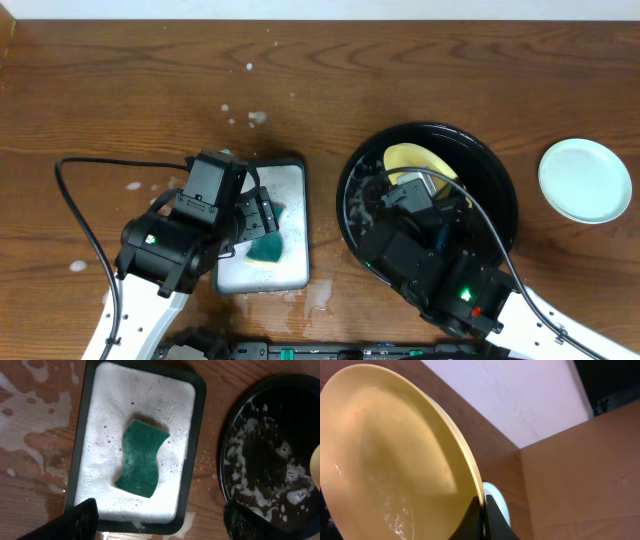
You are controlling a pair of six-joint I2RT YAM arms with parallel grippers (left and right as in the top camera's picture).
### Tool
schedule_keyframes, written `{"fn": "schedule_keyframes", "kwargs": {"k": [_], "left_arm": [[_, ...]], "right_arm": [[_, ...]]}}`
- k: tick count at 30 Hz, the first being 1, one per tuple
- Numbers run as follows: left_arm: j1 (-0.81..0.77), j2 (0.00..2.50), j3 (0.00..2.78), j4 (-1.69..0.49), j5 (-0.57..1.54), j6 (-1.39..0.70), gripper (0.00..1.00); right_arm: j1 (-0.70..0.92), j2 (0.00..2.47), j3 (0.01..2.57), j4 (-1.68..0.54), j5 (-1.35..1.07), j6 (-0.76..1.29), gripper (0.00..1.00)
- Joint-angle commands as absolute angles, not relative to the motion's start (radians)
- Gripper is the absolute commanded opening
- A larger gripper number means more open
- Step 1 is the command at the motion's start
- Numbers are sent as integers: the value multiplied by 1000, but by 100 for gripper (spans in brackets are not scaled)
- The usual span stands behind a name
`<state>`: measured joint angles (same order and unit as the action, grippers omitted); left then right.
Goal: Clean dirty plates on tray and stack at the side
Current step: 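Lift the yellow plate off the black tray with the right gripper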
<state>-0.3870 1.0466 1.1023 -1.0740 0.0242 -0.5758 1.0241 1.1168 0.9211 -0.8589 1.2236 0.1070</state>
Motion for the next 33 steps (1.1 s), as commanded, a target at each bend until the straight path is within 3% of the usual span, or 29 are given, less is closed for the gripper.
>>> {"fn": "schedule_keyframes", "kwargs": {"k": [1,30,33], "left_arm": [[-382,1050,1103,-1077,26,-580,81],[-382,1050,1103,-1077,26,-580,81],[-382,1050,1103,-1077,26,-580,81]], "right_arm": [[1050,1103,931,-857,1313,88,1],[1055,1104,931,-839,1255,89,1],[1030,1104,931,-854,1349,82,1]]}}
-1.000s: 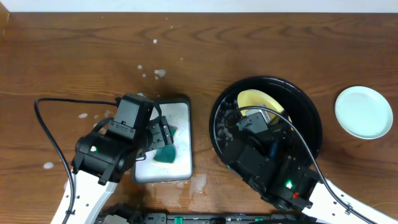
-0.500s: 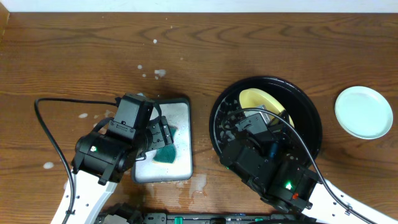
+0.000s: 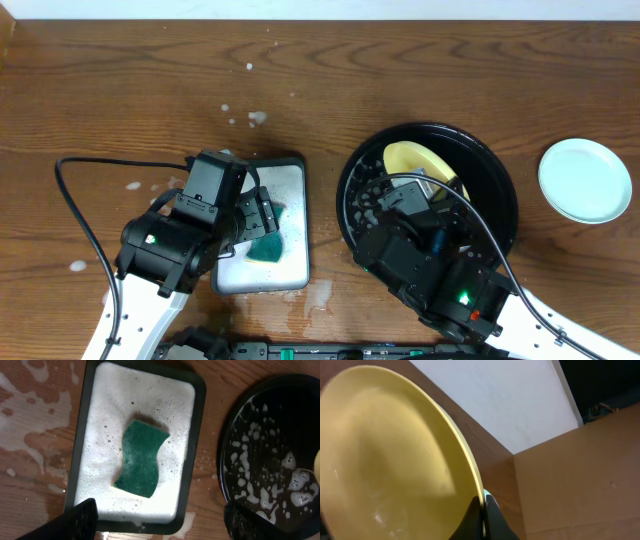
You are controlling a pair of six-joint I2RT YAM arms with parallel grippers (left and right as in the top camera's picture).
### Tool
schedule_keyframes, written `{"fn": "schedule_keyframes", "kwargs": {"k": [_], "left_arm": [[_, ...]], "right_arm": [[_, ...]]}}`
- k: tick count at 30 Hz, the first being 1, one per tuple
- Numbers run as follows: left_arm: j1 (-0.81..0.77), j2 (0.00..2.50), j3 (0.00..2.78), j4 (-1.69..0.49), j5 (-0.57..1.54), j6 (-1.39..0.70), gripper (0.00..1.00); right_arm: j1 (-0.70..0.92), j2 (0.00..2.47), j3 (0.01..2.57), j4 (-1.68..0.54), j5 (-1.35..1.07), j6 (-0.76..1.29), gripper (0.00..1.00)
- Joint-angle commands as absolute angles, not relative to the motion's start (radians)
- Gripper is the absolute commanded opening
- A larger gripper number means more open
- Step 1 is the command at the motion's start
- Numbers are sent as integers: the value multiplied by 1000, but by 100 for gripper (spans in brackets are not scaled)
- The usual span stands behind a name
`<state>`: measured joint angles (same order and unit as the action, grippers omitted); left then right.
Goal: Clean dirty plates on tray and stack at the side
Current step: 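Lift the yellow plate off the black tray with the right gripper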
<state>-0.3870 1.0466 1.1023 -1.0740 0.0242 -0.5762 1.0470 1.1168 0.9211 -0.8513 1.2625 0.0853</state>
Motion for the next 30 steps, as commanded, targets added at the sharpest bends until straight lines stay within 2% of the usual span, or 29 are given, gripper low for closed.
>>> {"fn": "schedule_keyframes", "kwargs": {"k": [1,3,4,6,7,9,14,18,25,30], "left_arm": [[-382,1050,1103,-1077,26,-580,81],[-382,1050,1103,-1077,26,-580,81],[-382,1050,1103,-1077,26,-580,81],[-382,1050,1103,-1077,26,-580,81],[-382,1050,1103,-1077,26,-580,81],[-382,1050,1103,-1077,26,-580,81],[-382,1050,1103,-1077,26,-580,81],[-382,1050,1103,-1077,26,-580,81],[-382,1050,1103,-1077,26,-580,81],[-382,1050,1103,-1077,26,-580,81]], "right_arm": [[1015,1104,931,-832,1344,120,1],[1008,1104,931,-776,1175,37,1],[1008,1106,931,-778,1162,-23,1],[989,1106,931,-793,1296,43,1],[980,1106,931,-762,1250,68,1],[983,1108,931,-752,1172,-57,1],[956,1109,931,-740,1208,-12,1],[855,1109,931,-744,1114,87,1],[398,1109,931,-679,700,152,1],[-12,1115,931,-596,237,187,1]]}}
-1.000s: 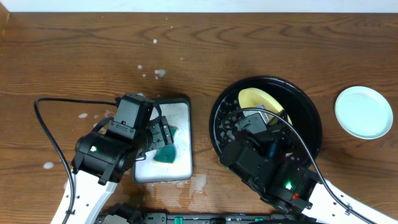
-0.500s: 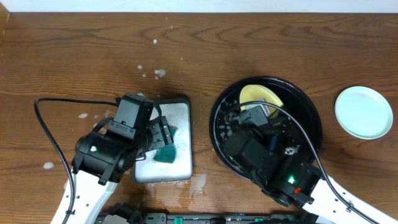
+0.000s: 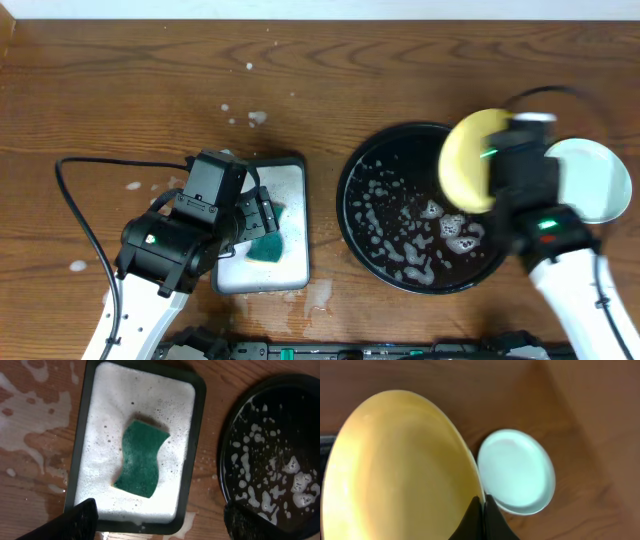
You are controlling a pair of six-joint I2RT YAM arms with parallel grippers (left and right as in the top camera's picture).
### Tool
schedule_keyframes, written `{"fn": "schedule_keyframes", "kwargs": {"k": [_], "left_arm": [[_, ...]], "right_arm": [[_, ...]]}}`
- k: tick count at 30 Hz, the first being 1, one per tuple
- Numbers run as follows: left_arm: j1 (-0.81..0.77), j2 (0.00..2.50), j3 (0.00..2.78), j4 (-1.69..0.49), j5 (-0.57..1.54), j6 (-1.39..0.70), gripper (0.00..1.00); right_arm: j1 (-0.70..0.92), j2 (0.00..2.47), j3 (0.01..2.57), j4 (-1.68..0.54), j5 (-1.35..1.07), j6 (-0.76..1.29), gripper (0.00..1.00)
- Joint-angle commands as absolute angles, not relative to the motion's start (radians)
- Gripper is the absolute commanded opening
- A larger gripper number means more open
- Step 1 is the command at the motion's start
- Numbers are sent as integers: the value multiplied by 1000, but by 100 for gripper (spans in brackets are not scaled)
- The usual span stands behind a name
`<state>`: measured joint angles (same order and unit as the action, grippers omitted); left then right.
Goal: Clean dirty plates on tray and stack at the side
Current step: 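Lift the yellow plate off the black tray with the right gripper, then place the yellow plate on the right-side plate stack and release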
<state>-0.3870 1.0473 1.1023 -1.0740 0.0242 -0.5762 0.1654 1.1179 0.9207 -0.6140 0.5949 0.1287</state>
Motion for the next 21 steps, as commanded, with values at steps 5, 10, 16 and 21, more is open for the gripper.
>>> {"fn": "schedule_keyframes", "kwargs": {"k": [5,10,16,21], "left_arm": [[-382,1050,1103,-1077,26,-580,81],[-382,1050,1103,-1077,26,-580,81],[-382,1050,1103,-1077,26,-580,81],[-382,1050,1103,-1077,26,-580,81]], "right_arm": [[-392,1185,931,-529,-30,292,1],[-640,1356,931,-467,-35,446,1],[-748,1570,931,-360,-39,463,2],[-742,1571,938,-237,-403,358,51]]}}
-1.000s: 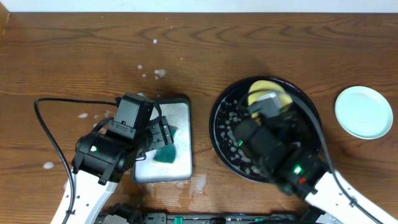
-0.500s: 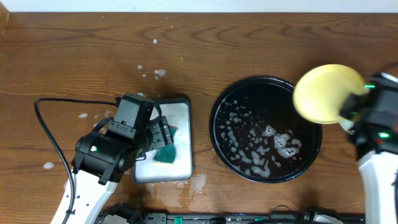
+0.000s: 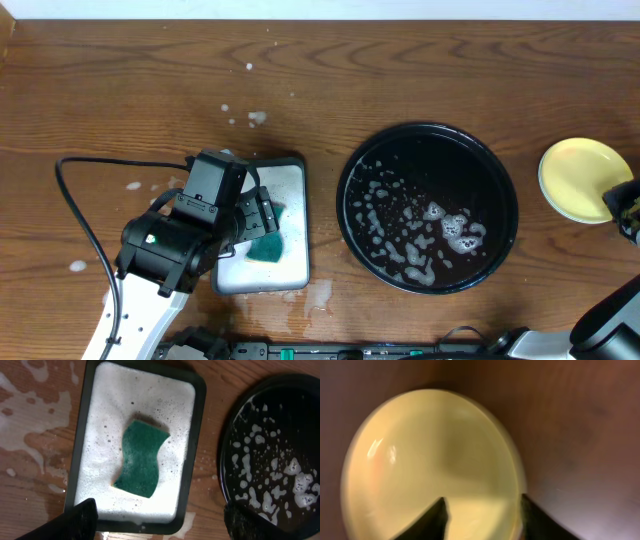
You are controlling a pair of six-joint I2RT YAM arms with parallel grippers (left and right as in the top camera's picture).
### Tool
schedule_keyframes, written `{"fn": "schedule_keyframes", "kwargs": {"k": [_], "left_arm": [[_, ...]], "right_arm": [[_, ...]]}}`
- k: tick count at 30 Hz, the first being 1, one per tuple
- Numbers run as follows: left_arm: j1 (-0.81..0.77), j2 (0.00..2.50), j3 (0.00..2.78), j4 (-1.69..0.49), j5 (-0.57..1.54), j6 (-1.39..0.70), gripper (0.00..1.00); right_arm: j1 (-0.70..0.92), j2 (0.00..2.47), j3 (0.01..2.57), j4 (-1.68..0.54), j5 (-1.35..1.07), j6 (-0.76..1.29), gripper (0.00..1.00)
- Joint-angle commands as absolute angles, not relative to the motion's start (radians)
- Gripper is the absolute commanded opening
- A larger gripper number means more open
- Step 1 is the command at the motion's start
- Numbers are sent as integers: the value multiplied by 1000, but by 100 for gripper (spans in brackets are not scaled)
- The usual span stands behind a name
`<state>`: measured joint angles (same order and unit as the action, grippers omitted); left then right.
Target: Clean dirty plates on tray and stack at the side
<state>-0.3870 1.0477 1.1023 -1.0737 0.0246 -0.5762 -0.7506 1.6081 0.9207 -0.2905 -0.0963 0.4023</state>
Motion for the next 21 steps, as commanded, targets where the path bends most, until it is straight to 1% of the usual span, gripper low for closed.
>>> {"fn": "schedule_keyframes", "kwargs": {"k": [1,2,5,8,13,14,15,16,21], "left_arm": [[-382,1050,1103,-1077,26,-580,81],[-382,1050,1103,-1077,26,-580,81],[-382,1050,1103,-1077,26,-580,81],[-382,1050,1103,-1077,26,-580,81],[-382,1050,1103,-1077,26,-580,81],[-382,1050,1103,-1077,26,-580,81],[-382,1050,1103,-1077,26,-580,81],[-382,1050,1103,-1077,26,-580,81],[-382,1050,1103,-1077,26,-580,81]], "right_arm": [[-730,1551,940,-218,-477,358,53],[-701,1505,945,-205,-580,358,57],[-599,1371,947,-239,-658,357,59],[-422,1187,947,-357,-662,305,59],[-121,983,947,-495,-634,272,61],[-61,950,947,-518,-620,272,63],[-8,924,947,-537,-604,272,70],[59,895,947,-565,-584,272,99],[276,810,947,-596,-576,275,99]]}}
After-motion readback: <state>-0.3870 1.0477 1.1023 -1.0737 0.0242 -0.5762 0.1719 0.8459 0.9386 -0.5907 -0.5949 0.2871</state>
